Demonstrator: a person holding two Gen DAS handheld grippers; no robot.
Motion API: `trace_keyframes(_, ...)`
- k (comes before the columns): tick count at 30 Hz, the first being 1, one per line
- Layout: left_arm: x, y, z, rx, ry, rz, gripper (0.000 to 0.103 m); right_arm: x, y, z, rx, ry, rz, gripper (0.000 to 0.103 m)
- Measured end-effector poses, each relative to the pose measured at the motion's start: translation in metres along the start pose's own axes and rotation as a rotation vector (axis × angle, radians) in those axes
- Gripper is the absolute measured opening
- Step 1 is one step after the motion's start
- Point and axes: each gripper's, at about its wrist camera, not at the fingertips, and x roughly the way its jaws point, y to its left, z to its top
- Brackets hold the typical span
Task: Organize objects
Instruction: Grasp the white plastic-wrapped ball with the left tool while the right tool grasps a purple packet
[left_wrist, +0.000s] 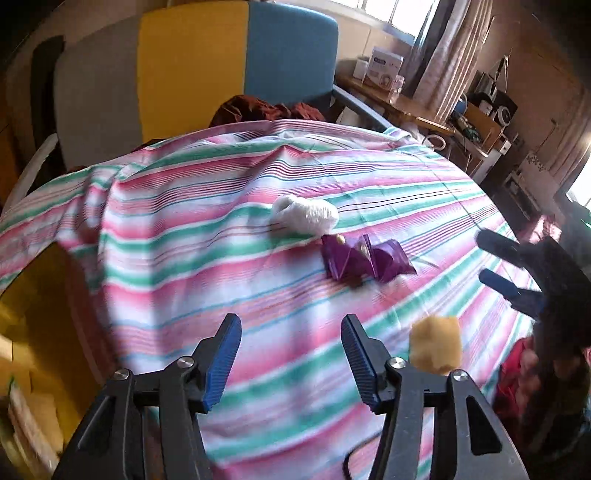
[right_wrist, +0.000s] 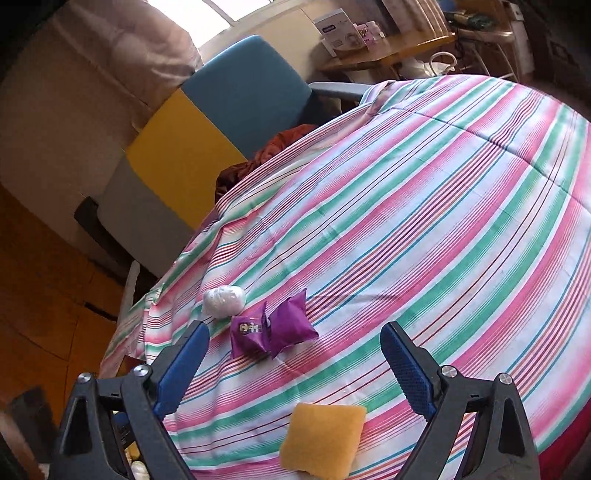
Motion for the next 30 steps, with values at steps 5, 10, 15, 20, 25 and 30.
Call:
trace_keyframes(5,0.032,-0.021,0.034,0.173,-0.011,0.082,0.055,0.003,0.003,-0.002,0.002,0.025,0.026,0.096)
trace_keyframes(10,0.066,-0.035,0.065,0.357,0.003,0.149,0.062,0.003,0.003,-0.004,0.020,0.048,0.057,0.097)
trace_keyframes(15,0.094,-0.038,0.090,0.354,0.038,0.064,0.078,0.004,0.002,-0.004,0.034,0.062,0.079,0.098)
trace_keyframes(20,0.130,-0.033,0.104,0.313,0.098,0.024,0.077,0.006,-0.002,-0.005,0.059,0.073,0.081,0.099)
trace_keyframes(25,0.139,-0.009,0.096,0.155,0.114,-0.044,0.059,0.009,-0.002,-0.005,0.055,0.084,0.073,0.099)
trace_keyframes(30,0.108,0.007,0.065,0.037,0.073,-0.020,0.055,0.008,-0.003,-0.004,0.049,0.069,0.056,0.099)
